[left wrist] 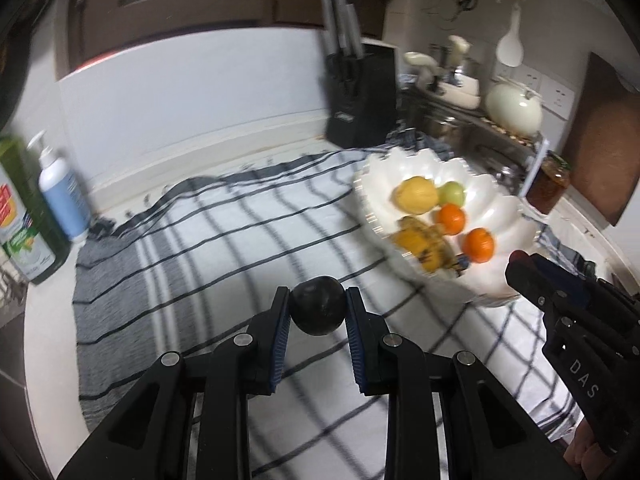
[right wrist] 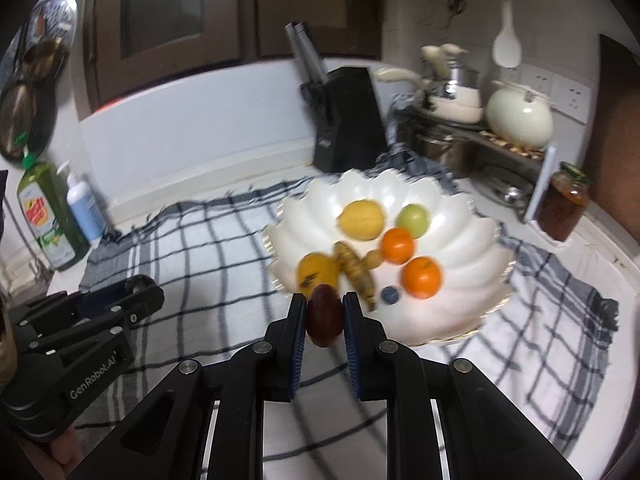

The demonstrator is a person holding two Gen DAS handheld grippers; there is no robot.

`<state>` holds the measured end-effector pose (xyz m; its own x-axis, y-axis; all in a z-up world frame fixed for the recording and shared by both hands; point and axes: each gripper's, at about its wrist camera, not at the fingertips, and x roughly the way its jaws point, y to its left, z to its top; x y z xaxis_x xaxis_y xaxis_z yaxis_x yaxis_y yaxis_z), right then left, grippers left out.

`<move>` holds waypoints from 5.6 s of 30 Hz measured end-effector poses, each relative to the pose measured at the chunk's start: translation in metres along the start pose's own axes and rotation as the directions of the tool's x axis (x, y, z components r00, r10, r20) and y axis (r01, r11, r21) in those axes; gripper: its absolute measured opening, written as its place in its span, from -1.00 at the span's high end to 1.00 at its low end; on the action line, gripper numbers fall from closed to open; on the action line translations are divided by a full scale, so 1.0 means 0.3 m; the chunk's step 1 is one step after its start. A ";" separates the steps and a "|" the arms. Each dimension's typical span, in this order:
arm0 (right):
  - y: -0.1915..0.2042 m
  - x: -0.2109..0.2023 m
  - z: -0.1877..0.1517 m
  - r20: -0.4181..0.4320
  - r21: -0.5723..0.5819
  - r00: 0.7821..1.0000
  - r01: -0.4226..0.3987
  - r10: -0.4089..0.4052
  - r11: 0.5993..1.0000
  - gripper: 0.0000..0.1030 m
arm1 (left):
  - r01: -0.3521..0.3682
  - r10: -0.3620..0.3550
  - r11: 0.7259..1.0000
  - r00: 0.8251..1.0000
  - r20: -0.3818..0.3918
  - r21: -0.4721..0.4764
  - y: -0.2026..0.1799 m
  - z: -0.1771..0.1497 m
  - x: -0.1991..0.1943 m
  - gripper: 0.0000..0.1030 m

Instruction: Organize fruits

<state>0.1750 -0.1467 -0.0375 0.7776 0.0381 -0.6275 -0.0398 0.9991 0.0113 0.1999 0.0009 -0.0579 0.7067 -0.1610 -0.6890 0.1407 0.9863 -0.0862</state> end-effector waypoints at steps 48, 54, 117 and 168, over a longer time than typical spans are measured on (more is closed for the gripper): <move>-0.383 0.227 0.079 -0.064 0.127 0.996 0.062 -0.054 0.990 0.61 | 0.153 -0.146 0.980 0.987 -0.062 0.129 -0.358 0.210 0.325 0.42; -0.386 0.217 0.075 -0.061 0.136 0.995 0.084 -0.076 0.987 0.15 | 0.132 -0.126 0.983 0.991 -0.051 0.126 -0.352 0.208 0.315 -0.07; -0.236 -0.391 -0.150 0.107 0.131 0.976 0.177 -0.191 0.976 -0.84 | -0.067 0.056 0.996 0.982 0.180 0.053 -0.211 -0.107 -0.398 -0.99; -0.224 -0.428 -0.198 0.106 0.125 0.974 0.187 -0.201 0.974 -0.84 | -0.066 0.058 0.997 0.982 0.181 0.037 -0.184 -0.165 -0.441 -0.98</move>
<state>0.0407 -0.2198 -0.0040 0.8317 -0.1618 -0.5311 0.1855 0.9826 -0.0089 0.0643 -0.0304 0.0023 0.8277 -0.1074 -0.5508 0.1196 0.9927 -0.0139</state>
